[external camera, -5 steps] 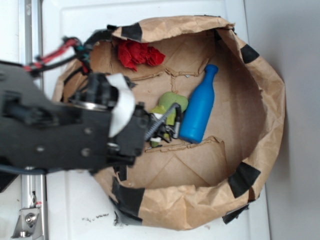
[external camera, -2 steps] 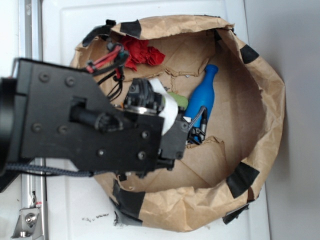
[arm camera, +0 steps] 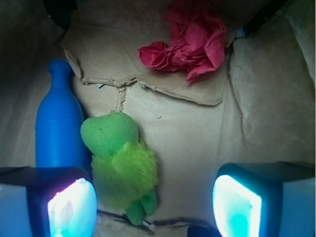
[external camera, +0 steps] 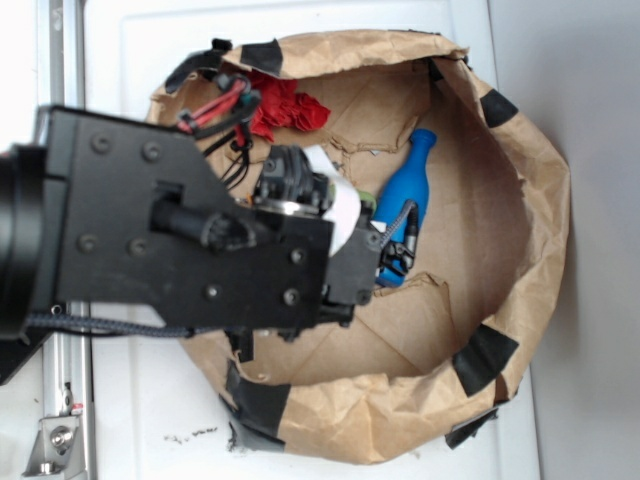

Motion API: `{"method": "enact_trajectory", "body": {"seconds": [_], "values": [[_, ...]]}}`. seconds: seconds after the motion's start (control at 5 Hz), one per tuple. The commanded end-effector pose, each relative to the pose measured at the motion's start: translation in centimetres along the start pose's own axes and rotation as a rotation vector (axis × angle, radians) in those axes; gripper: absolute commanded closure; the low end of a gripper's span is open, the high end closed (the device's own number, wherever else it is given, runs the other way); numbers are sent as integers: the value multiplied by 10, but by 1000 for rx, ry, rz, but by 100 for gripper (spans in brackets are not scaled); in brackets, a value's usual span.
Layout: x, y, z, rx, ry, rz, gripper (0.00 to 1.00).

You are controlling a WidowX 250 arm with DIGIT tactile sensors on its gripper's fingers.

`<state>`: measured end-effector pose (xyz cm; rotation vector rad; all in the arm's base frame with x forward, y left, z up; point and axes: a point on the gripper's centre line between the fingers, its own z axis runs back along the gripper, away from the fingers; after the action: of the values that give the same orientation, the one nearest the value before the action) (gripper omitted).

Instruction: Grab the red paper.

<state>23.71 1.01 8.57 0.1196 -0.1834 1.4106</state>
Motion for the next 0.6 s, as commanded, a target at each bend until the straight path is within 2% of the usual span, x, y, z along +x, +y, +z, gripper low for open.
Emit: {"method": "enact_trajectory", "body": {"seconds": [0.0, 0.2, 0.4], "values": [[34, 18, -7, 13, -179, 110, 0], [44, 30, -10, 14, -208, 127, 0], [52, 20, -10, -7, -173, 122, 0]]}}
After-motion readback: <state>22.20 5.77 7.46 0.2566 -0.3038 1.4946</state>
